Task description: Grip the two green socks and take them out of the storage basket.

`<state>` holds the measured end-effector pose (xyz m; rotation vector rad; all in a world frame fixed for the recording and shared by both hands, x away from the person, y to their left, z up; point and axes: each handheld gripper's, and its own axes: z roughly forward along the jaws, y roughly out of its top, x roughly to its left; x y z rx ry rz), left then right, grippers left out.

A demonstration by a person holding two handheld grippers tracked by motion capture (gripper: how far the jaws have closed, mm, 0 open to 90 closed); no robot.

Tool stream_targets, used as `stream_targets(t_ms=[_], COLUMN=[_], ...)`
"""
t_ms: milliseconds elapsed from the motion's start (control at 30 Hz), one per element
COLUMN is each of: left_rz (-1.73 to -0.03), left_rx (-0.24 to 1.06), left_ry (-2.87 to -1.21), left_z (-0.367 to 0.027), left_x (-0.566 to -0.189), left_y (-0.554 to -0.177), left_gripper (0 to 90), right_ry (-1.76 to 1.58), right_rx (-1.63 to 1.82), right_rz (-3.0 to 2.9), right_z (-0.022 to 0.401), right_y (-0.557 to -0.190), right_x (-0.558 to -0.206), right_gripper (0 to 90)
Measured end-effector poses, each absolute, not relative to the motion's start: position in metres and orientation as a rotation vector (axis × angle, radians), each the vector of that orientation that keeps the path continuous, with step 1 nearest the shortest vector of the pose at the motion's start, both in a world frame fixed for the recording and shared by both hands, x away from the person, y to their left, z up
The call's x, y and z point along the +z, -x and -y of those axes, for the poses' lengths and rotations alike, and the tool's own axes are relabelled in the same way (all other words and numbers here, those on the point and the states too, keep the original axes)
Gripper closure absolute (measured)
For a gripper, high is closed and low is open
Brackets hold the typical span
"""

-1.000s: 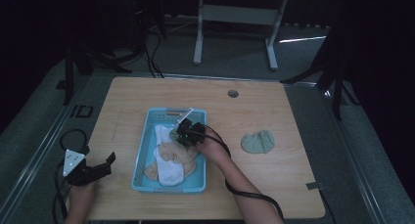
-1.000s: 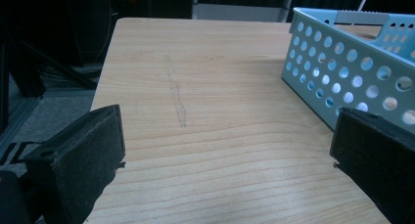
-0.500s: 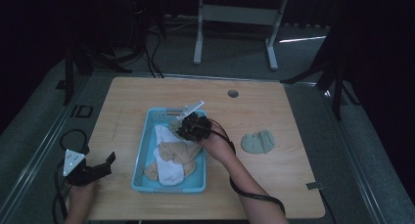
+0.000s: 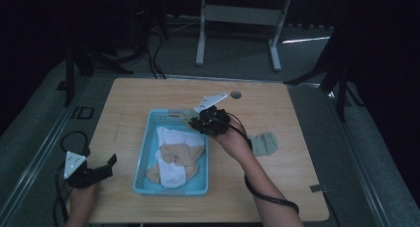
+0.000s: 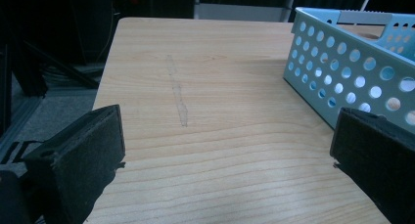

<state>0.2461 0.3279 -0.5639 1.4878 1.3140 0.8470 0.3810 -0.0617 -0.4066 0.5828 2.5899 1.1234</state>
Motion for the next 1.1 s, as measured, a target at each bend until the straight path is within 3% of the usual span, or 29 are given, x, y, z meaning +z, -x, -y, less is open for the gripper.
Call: stream_targets(t_ms=[433,1100], left_rz=[-1.316,-1.315], left_rx=[0.847,0.85], left_ry=[-1.488,-1.489], left_z=[-0.328,-0.327], left_x=[-0.564,-0.564], left_y=[-0.246,-0.246], left_gripper=[0.0,0.0], right_ry=[-0.706,-0.937], right_rx=[1.134,1.059], right_rz=[-2.502,-2.432], right_z=[0.108,0.164], right_y=[-0.391,-0.408], right_x=[-0.398,-0.455], right_gripper=[81.7,81.6])
